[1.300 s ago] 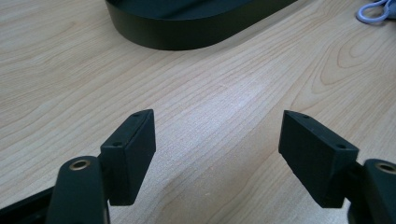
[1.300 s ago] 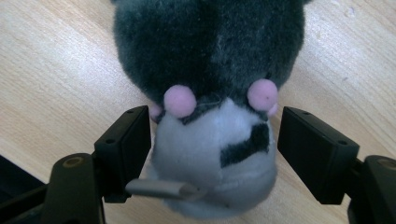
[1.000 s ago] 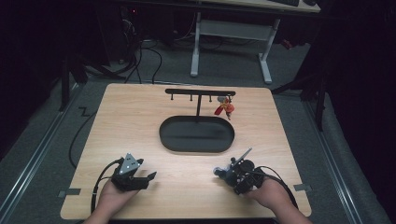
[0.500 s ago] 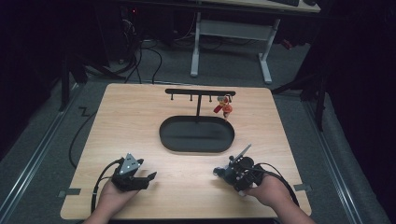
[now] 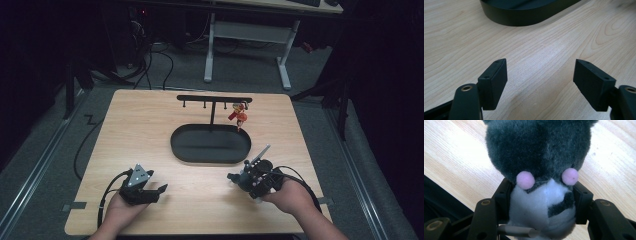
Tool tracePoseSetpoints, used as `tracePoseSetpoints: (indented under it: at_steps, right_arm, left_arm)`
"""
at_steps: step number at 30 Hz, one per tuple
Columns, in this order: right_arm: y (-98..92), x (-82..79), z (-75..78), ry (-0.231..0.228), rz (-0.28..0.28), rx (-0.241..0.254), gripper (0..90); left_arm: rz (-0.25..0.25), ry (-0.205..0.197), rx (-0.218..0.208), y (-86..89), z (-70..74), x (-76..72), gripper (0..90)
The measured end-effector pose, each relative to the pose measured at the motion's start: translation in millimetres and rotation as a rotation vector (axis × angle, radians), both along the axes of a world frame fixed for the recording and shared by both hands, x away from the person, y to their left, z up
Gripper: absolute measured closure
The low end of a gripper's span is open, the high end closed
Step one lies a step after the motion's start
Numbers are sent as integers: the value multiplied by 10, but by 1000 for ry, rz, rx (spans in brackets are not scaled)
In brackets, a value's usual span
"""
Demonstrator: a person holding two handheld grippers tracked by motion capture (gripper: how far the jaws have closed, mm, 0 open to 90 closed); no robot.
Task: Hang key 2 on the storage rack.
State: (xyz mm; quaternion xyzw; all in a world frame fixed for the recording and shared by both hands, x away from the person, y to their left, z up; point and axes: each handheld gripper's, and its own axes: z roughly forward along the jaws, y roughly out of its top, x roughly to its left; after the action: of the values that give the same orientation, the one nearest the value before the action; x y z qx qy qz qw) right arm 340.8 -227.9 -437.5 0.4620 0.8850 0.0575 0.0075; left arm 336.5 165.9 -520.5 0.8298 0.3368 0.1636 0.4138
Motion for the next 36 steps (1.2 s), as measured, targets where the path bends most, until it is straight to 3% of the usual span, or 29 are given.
tracePoseSetpoints:
  at_steps: [6, 30, 36]
  right_arm:
    - [4, 61, 102, 0, -28, 12, 467]
    - [160, 385, 693, -10, -23, 50, 467]
    - [175, 433, 836, -8, -18, 37, 466]
  left_arm:
    - [-3, -2, -1, -6, -3, -4, 278]
    - [-7, 0, 3, -5, -7, -2, 277]
    - [-9, 0, 6, -3, -5, -4, 278]
